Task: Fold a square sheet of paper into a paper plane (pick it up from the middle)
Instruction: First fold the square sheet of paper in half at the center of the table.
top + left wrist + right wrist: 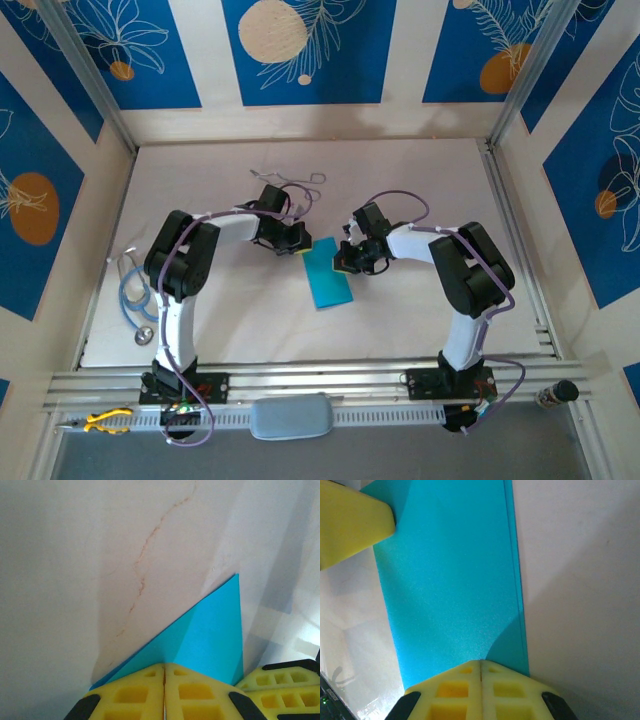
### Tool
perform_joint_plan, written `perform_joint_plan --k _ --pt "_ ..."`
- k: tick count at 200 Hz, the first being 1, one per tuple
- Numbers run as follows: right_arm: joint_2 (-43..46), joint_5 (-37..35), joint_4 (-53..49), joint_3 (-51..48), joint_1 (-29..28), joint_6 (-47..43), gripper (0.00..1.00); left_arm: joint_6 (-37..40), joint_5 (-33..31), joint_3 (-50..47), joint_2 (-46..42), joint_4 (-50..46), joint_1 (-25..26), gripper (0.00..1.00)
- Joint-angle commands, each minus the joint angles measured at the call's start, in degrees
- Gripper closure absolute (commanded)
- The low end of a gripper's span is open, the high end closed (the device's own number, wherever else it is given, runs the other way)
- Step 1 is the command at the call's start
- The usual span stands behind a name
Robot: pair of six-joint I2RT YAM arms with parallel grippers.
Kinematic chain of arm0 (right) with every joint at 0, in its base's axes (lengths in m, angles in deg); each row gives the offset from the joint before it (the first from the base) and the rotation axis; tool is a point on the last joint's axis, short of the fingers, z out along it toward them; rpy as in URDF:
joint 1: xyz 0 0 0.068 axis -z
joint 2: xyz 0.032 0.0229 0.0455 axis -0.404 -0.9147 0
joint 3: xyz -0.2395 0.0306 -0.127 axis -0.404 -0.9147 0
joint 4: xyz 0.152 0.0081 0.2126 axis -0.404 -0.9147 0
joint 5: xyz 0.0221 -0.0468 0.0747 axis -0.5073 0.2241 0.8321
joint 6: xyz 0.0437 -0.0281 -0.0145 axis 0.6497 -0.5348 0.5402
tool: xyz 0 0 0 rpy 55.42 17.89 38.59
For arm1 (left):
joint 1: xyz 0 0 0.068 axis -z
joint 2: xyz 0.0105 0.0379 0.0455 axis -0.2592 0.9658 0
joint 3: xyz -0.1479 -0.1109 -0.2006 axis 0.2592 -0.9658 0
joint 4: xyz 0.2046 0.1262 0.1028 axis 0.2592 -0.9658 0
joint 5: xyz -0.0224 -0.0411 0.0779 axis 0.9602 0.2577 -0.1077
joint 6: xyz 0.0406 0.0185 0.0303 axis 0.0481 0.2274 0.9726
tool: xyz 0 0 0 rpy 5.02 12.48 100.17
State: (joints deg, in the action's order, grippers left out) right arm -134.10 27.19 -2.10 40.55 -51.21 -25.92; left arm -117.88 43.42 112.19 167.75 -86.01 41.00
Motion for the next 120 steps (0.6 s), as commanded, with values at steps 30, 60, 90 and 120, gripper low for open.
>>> perform_joint_plan --k 30,60,90,120 --pt "-3.3 -7.1 -9.3 -2.6 0.1 -1.0 1.00 -0.3 -7.2 1.4 1.5 -3.5 -3.8 0.90" --pt "-3.1 -7.2 -9.3 -2.6 0.1 -1.0 1.00 -1.9 -8.8 1.5 1.3 -3.0 -4.8 0.90" --pt "-3.2 -7.0 -9.2 -2.6 0.2 -1.0 1.00 -2.4 -9.8 1.6 1.2 -2.8 -5.1 0.90" --pt "-3.1 -6.9 -9.3 -2.6 0.2 -1.2 1.00 -2.1 -10.5 2.0 0.4 -3.8 -5.1 0.90"
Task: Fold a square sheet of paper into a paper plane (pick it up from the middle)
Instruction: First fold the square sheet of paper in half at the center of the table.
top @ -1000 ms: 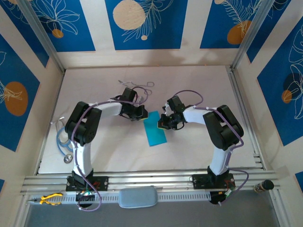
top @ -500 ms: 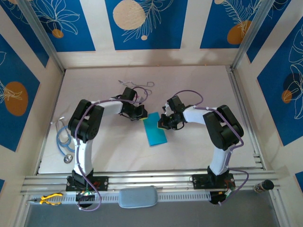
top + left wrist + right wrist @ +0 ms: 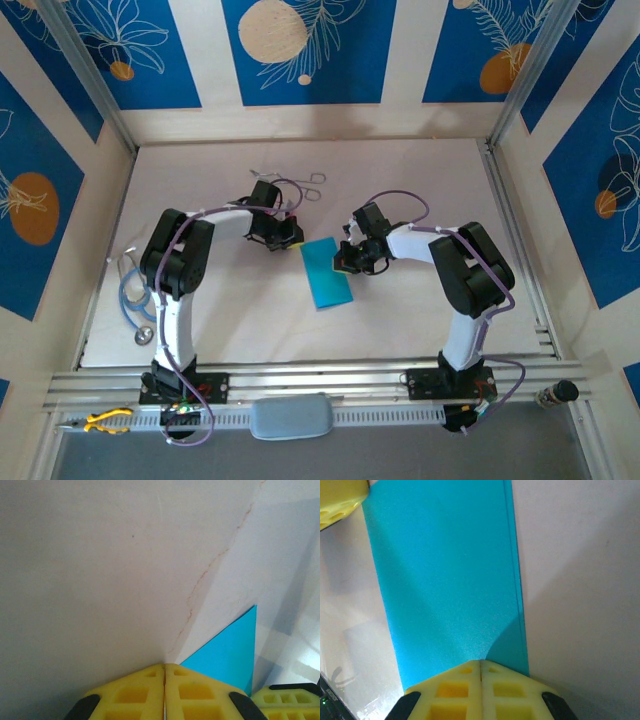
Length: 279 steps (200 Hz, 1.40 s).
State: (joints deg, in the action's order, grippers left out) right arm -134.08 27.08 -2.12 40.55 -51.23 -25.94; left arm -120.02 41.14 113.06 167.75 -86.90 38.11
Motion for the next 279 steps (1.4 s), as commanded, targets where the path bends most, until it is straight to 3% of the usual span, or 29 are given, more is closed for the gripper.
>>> perform_joint_plan --k 1,26,58,102,137,178,279 --pt "-3.1 -6.7 -9.2 -2.6 0.2 -1.2 1.00 0.1 -8.4 1.1 0.3 -3.1 -2.3 0.90" --pt "-3.0 -5.8 -8.9 -2.4 0.3 -1.2 1.00 1.0 -13.4 1.7 -1.7 -5.6 -2.2 0.90" --pt "-3.0 -5.8 -9.1 -2.3 0.3 -1.4 1.00 1.8 -11.4 2.3 -4.1 -5.6 -1.5 0.90" --pt "-2.8 -5.8 -8.8 -2.6 0.2 -1.1 1.00 3.1 -15.1 -0.7 -10.0 -5.2 1.9 0.90" --pt "-2.7 -6.1 -8.8 -2.6 0.3 -0.9 1.00 1.1 -8.4 -5.1 -13.1 -2.1 5.0 0.90" --pt "-2.8 -6.4 -8.9 -2.8 0.2 -0.6 1.00 -5.8 3.0 -14.0 -15.6 9.6 10.0 0.89" --pt "-3.0 -7.8 -9.9 -2.7 0.4 -0.8 1.00 -10.6 4.1 -26.0 -16.8 14.3 16.9 0.88"
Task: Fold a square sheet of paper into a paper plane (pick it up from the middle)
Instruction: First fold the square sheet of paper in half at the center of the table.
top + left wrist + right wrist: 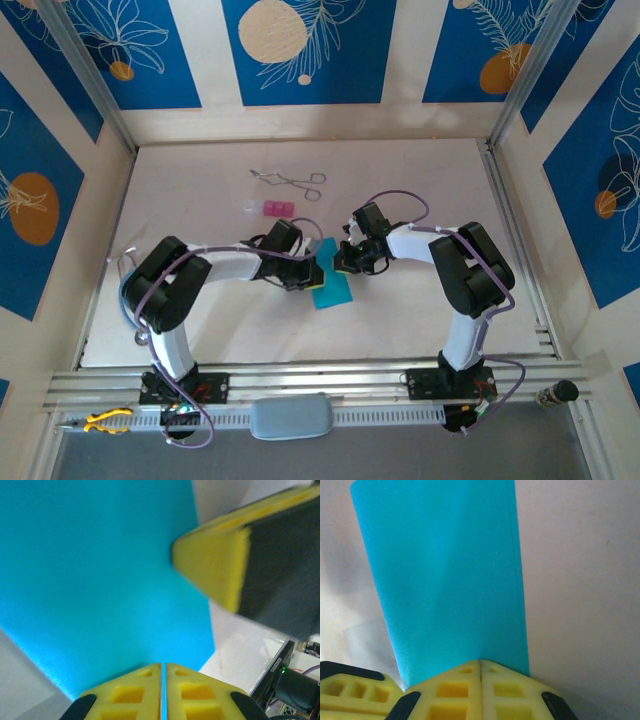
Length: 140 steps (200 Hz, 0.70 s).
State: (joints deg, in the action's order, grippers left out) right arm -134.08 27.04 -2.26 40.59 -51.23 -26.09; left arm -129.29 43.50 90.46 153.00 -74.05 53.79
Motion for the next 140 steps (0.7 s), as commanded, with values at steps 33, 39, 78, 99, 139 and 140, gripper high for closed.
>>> perform_joint_plan --k 33,39,78,99,139,140 --pt "-3.0 -8.2 -10.4 -2.7 0.5 -0.9 1.00 -1.0 1.7 -6.7 -4.4 1.4 2.3 0.87" --pt "-3.0 -8.3 -10.5 -2.8 0.5 -0.9 1.00 -0.6 1.7 -6.9 -4.6 0.5 2.5 0.88" --pt "-2.6 -8.2 -10.3 -3.1 0.5 -0.8 1.00 2.3 -1.6 -6.5 -8.8 -6.2 3.8 0.87" --pt "-2.5 -8.0 -9.9 -3.3 0.5 -0.5 1.00 1.0 -2.4 -6.0 -10.2 -4.9 4.2 0.86" --pt "-2.8 -7.6 -9.5 -3.3 0.4 -0.5 1.00 -3.3 -0.5 -5.6 -7.7 3.7 4.1 0.86" --pt "-2.9 -7.6 -9.5 -3.3 0.4 -0.5 1.00 -3.4 -0.4 -5.6 -7.5 3.7 4.2 0.86"
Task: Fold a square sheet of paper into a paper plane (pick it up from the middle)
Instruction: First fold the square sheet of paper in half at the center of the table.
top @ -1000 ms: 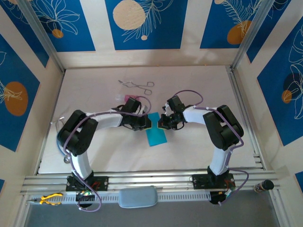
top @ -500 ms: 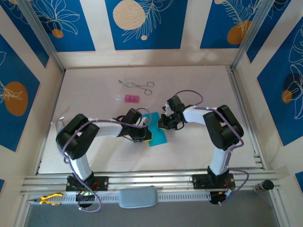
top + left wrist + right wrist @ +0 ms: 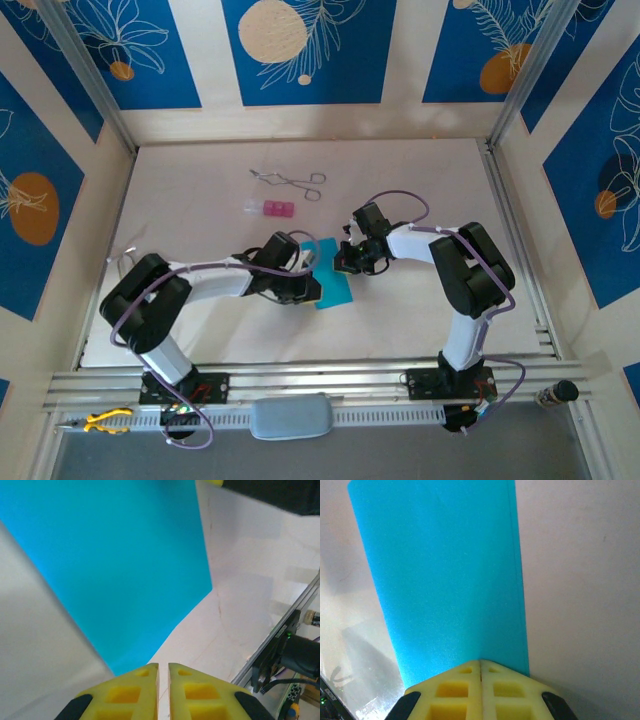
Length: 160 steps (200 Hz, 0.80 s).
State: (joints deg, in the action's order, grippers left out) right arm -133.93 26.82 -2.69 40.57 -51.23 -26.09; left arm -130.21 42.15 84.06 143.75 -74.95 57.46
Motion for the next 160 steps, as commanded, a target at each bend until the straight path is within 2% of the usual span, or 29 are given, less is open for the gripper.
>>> perform_joint_plan --k 1,36,87,140,160 --pt "-3.0 -7.4 -9.1 -3.3 0.4 -0.5 1.00 -2.5 1.1 0.9 1.9 4.7 0.5 0.86" --pt "-2.9 -7.5 -9.0 -3.6 0.4 -0.3 1.00 -2.5 1.5 0.6 4.5 5.1 1.2 0.86" --pt "-2.1 -7.1 -8.4 -4.1 0.3 0.8 1.00 -2.3 -0.3 -5.2 3.9 4.7 3.1 0.91" --pt "-1.4 -5.9 -9.1 -3.9 0.0 1.2 1.00 -1.9 -3.4 -6.8 -3.6 2.0 3.8 0.91" --pt "0.1 -4.5 -9.9 -3.2 -0.4 1.7 1.00 0.8 -8.2 -3.1 -8.4 -4.3 3.4 0.90"
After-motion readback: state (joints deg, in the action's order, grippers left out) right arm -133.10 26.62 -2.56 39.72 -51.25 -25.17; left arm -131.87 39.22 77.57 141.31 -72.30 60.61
